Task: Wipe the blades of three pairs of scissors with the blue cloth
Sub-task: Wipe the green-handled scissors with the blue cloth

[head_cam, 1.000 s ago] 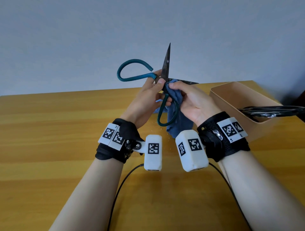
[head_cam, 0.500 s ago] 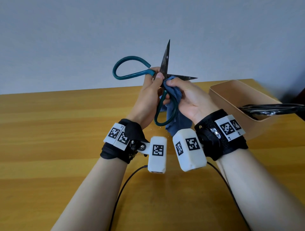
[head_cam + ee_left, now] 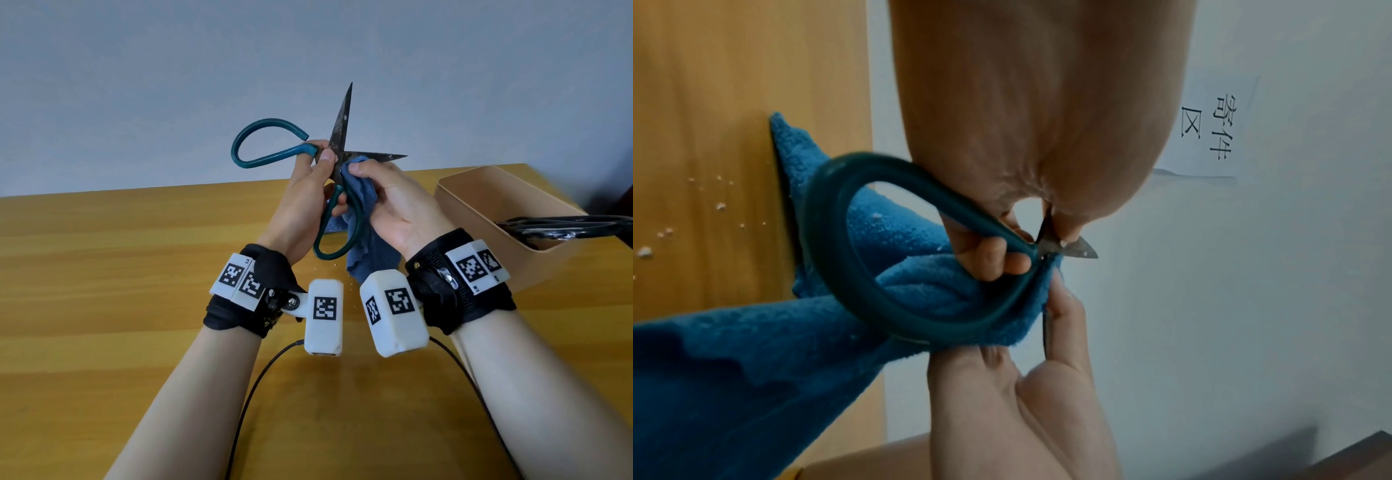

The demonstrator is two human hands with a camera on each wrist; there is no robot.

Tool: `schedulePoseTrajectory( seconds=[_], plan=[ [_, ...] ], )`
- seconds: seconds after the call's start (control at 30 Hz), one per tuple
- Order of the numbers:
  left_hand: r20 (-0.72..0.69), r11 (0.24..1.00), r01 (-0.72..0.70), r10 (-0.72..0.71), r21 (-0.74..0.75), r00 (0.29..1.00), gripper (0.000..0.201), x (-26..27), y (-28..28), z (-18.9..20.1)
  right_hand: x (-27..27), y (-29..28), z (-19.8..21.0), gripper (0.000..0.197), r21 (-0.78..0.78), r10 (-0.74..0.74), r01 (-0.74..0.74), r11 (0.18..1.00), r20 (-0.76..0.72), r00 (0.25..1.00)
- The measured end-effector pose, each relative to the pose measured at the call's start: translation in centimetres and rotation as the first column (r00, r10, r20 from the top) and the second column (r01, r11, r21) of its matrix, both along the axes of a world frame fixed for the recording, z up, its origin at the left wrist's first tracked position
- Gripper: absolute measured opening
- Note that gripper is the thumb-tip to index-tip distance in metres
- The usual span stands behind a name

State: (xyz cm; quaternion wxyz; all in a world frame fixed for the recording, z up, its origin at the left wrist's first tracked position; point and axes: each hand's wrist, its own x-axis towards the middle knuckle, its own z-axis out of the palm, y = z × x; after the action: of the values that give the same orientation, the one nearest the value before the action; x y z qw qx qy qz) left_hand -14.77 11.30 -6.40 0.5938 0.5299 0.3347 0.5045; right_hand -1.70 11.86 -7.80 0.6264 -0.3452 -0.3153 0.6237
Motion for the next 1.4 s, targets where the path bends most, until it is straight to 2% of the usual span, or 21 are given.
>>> schedulePoseTrajectory(
  seconds=[0.13,0.33,0.37,0.47,0.53,0.73,0.9,1.07,1.2,1.4],
  plan=[
    [-0.015,0.999,-0.038,0.038,-0.004,0.999,0.018,-0.6,0.3,0.2,0.9,0.6,0.1,0.056,-0.024,-0.109,0.107,0.994,-0.060,0.992],
    [-0.037,1.000,-0.020,0.021,0.014,0.999,0.018,-0.4,0.0,0.2,-0.4,0.0,-0.2,0.057,0.007,-0.015,0.015,1.000,0.005,1.000],
    [-0.052,1.000,-0.016,0.017,0.024,0.999,0.017,-0.3,-0.1,0.4,-0.6,0.0,-0.2,0.053,0.012,-0.010,0.010,1.000,0.008,1.000],
    [-0.067,0.998,-0.016,0.019,0.055,0.998,0.018,-0.2,-0.3,0.7,-0.7,-0.4,0.6,0.019,0.044,0.022,-0.022,0.999,0.009,1.000],
    [-0.058,0.997,-0.014,0.018,0.077,0.998,0.016,-0.1,-0.4,1.0,-0.5,-0.6,1.3,0.009,0.065,0.034,-0.035,0.997,0.017,0.999],
    [-0.033,0.997,-0.020,0.022,0.075,0.999,0.012,0.0,-1.1,1.8,-1.3,-1.4,1.9,0.009,0.061,0.003,-0.002,0.998,-0.014,1.000],
    [0.008,0.996,-0.047,0.046,0.077,0.999,0.017,-0.3,-1.1,2.8,-1.7,-1.4,3.3,0.008,0.063,0.013,-0.012,0.998,-0.013,1.000],
    [-0.023,0.993,-0.038,0.041,0.116,0.999,0.015,-0.8,-0.7,3.2,-1.6,-1.4,3.8,0.007,0.105,0.061,-0.060,0.993,-0.004,0.998],
    [-0.019,0.989,-0.025,0.028,0.144,0.999,0.014,-0.8,-0.4,3.4,-0.8,-0.9,3.7,0.006,0.146,0.029,-0.029,0.989,0.004,1.000],
    [-0.035,0.994,-0.007,0.011,0.111,0.999,0.016,-0.3,-0.2,2.8,-0.4,-0.8,3.4,0.008,0.134,0.061,-0.069,0.989,0.064,0.996]
  ],
)
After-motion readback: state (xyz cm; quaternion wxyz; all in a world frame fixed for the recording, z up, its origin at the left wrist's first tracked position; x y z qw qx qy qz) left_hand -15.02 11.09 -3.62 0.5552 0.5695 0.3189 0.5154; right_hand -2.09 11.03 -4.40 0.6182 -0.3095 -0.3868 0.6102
